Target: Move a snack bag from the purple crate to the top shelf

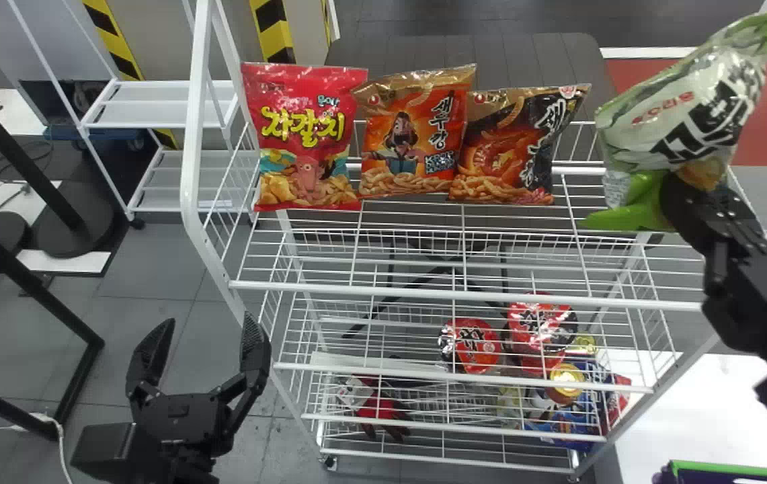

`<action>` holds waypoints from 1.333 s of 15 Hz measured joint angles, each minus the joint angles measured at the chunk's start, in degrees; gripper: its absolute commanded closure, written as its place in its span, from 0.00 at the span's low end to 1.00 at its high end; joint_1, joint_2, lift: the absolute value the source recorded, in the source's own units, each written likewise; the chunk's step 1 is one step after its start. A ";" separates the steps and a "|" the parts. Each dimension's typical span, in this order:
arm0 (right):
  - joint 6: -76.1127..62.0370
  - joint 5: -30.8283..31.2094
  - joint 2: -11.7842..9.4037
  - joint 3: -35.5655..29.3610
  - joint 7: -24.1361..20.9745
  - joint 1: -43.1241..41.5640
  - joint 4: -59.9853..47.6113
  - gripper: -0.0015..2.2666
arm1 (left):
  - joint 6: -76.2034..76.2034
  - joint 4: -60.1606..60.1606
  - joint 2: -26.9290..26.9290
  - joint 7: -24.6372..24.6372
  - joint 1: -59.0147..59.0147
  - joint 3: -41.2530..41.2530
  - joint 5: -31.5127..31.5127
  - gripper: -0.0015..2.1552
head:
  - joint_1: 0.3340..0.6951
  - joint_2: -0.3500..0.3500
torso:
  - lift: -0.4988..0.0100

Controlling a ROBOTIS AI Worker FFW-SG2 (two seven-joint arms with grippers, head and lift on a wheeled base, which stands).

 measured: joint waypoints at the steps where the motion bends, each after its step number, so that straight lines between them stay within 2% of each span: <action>1: -1.93 0.06 0.00 1.42 -1.57 -1.83 3.42 0.90 | 0.01 0.07 0.00 0.00 -0.04 0.02 0.00 0.03 | 1.00 0.65 | 0.98; 5: -9.89 -0.12 0.00 5.77 -9.01 -6.19 12.39 0.90 | 0.04 0.42 0.04 0.00 -0.26 0.09 0.06 0.03 | 1.00 0.66 | 0.98; 8: -11.83 -0.07 0.00 6.35 -11.69 -8.87 16.68 0.90 | 0.17 0.60 0.13 0.00 -0.46 0.09 0.14 0.03 | 1.00 0.65 | 0.98; 16: -19.36 -1.86 0.00 1.19 -12.49 -17.81 34.77 0.90 | 0.18 1.06 0.28 0.01 -0.87 -0.12 0.23 0.03 | 1.00 0.54 | 0.98; 20: -20.77 -4.47 0.00 -0.28 -11.71 -19.89 39.24 0.90 | 0.18 0.99 0.35 0.01 -0.87 -0.09 0.26 0.03 | 1.00 0.52 | 0.98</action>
